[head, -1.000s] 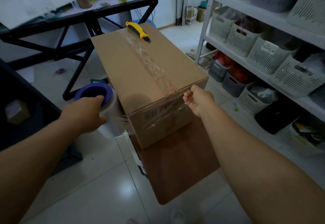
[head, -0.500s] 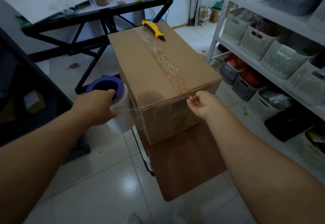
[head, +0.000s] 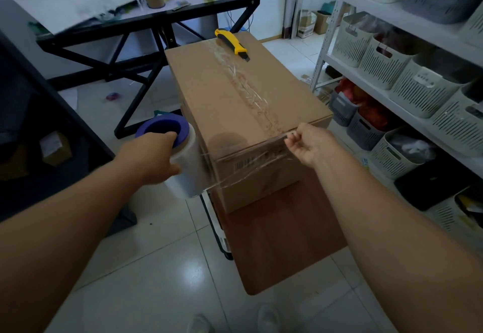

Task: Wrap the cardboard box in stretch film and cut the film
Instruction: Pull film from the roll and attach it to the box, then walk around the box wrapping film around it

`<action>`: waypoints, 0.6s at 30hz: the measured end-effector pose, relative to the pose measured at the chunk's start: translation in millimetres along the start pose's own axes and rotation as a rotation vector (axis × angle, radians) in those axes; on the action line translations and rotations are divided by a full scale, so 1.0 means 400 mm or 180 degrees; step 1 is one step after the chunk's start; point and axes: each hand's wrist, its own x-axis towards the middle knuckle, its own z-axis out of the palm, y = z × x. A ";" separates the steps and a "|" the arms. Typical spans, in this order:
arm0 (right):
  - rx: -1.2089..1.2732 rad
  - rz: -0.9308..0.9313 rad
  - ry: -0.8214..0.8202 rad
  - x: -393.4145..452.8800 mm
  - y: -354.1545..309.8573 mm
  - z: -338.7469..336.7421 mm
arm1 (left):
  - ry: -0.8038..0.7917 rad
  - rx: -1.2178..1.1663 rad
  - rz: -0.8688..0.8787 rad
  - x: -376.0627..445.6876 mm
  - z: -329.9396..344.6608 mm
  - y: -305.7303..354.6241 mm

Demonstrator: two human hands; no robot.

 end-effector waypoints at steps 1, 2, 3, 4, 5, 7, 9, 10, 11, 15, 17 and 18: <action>-0.0094 -0.0045 -0.0004 -0.003 -0.001 0.006 | -0.0010 -0.0003 -0.0042 0.000 0.000 -0.005; -0.0176 -0.0081 -0.0015 -0.004 -0.002 0.009 | -0.0024 -0.0009 -0.0082 0.001 0.000 -0.010; -0.0237 -0.0099 -0.0035 -0.005 -0.004 0.008 | -0.0030 -0.0019 -0.0107 0.001 0.001 -0.013; -0.0280 -0.0103 -0.0057 -0.005 -0.006 0.004 | -0.0026 -0.0035 -0.0117 0.002 0.003 -0.013; -0.0320 -0.0100 -0.0058 -0.002 -0.006 -0.002 | -0.0008 -0.0052 -0.0113 0.002 0.005 -0.011; -0.0326 -0.0104 0.0071 0.014 -0.009 -0.020 | 0.0010 -0.0029 -0.0067 0.003 0.008 -0.007; -0.0203 -0.0143 0.0283 0.037 -0.016 -0.040 | 0.0002 0.0066 0.0000 0.004 0.012 -0.007; -0.0137 -0.0169 0.0361 0.047 -0.023 -0.048 | -0.0002 0.0078 -0.0001 0.005 0.014 -0.009; -0.0078 -0.0184 0.0439 0.055 -0.032 -0.057 | -0.0014 0.0065 -0.0027 0.004 0.015 -0.011; 0.0039 -0.0225 0.0631 0.070 -0.065 -0.080 | -0.0060 0.0090 -0.0033 0.006 0.020 -0.010; -0.0069 -0.0194 0.0723 0.077 -0.069 -0.082 | -0.0054 0.0093 -0.0020 0.005 0.021 -0.007; -0.0114 -0.0188 0.0758 0.081 -0.069 -0.081 | -0.0050 0.0090 -0.0027 0.004 0.021 -0.008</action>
